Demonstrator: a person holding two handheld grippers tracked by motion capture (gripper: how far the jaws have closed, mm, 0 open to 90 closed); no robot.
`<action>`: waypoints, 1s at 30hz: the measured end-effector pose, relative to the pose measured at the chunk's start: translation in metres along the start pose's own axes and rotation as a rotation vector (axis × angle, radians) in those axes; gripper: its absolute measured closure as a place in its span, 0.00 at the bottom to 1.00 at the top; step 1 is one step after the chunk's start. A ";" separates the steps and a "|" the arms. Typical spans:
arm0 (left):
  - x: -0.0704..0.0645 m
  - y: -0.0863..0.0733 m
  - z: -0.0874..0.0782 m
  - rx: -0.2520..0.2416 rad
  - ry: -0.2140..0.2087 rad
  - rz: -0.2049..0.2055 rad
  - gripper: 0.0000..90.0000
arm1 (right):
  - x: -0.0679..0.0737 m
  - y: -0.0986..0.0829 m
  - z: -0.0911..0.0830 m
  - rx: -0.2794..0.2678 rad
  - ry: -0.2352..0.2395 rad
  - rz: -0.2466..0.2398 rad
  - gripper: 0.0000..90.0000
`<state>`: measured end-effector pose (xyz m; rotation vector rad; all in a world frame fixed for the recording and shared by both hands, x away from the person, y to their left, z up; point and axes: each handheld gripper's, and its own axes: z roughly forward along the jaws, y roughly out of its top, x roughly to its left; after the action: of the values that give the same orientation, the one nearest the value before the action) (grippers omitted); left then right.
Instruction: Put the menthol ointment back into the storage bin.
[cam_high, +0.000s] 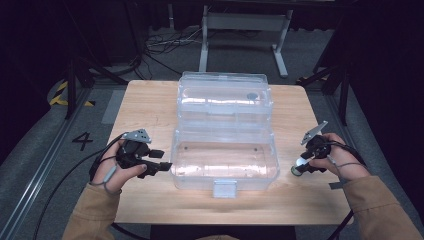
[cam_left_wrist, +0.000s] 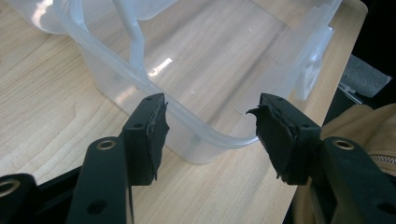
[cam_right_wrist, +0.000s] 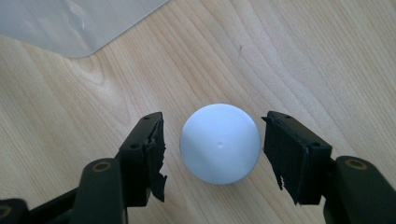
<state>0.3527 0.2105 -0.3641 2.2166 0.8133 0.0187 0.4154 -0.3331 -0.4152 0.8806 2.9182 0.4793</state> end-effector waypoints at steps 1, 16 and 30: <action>0.000 0.000 0.000 0.002 0.001 -0.001 0.48 | 0.000 0.000 0.001 0.005 0.000 0.000 0.43; 0.000 -0.001 -0.001 -0.004 0.003 -0.010 0.48 | 0.001 0.000 0.007 0.053 -0.023 0.008 0.56; 0.002 -0.001 -0.001 -0.007 0.005 -0.013 0.48 | 0.006 0.006 -0.013 0.050 -0.003 0.003 0.56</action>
<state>0.3534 0.2127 -0.3646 2.2052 0.8289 0.0205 0.4122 -0.3286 -0.4011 0.8908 2.9385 0.4067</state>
